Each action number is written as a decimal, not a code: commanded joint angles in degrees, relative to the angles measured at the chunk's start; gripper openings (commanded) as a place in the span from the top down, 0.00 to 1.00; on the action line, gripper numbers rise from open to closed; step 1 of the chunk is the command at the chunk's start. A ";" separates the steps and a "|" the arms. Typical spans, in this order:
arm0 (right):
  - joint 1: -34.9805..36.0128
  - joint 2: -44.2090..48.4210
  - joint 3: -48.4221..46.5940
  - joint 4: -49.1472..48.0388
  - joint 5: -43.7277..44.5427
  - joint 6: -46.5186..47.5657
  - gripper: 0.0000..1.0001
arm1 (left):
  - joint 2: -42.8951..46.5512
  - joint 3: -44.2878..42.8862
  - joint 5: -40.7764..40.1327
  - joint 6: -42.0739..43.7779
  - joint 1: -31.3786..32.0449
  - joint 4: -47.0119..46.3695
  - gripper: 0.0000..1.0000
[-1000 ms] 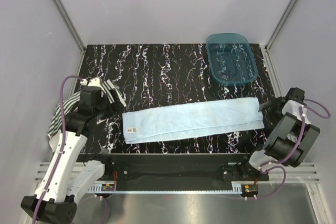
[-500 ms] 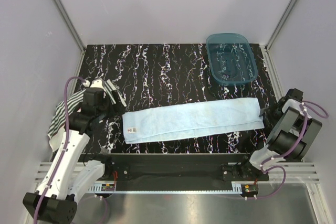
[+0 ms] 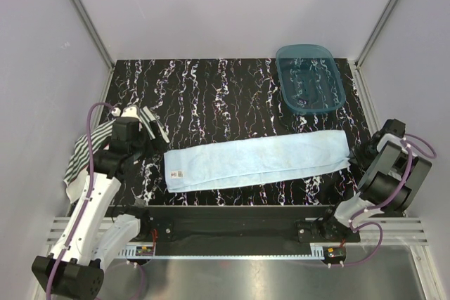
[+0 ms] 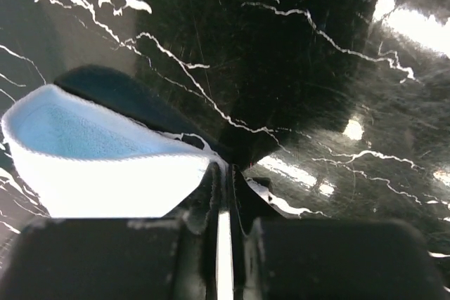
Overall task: Roll the towels
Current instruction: Fold the towel
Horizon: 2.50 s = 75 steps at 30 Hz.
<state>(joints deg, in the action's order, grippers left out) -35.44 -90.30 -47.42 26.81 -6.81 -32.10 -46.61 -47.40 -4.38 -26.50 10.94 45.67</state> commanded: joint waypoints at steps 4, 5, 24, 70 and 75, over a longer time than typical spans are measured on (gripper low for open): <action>1.25 6.70 -1.35 4.38 -1.45 0.98 1.00 | 0.12 -0.06 -0.63 0.84 -0.39 -2.60 0.12; 1.69 7.41 -2.14 5.26 -1.63 1.24 1.00 | 0.12 0.11 -0.54 0.84 -0.39 -2.60 0.12; 30.06 24.12 -12.78 7.22 -7.07 -2.88 1.00 | 0.64 0.38 -0.80 0.66 -0.39 -2.87 0.12; 94.76 -18.06 -29.04 -36.47 -6.37 -15.19 1.00 | 1.79 0.38 -4.67 -0.57 -0.39 -1.90 0.12; 97.93 -24.55 -32.99 -37.18 -8.21 -15.45 0.99 | 1.70 0.29 -5.02 -0.66 -0.39 -1.73 0.12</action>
<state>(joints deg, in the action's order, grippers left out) 60.34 -112.25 -76.47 -6.55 -13.28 -46.94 -45.36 -47.20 -7.81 -27.00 10.79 45.36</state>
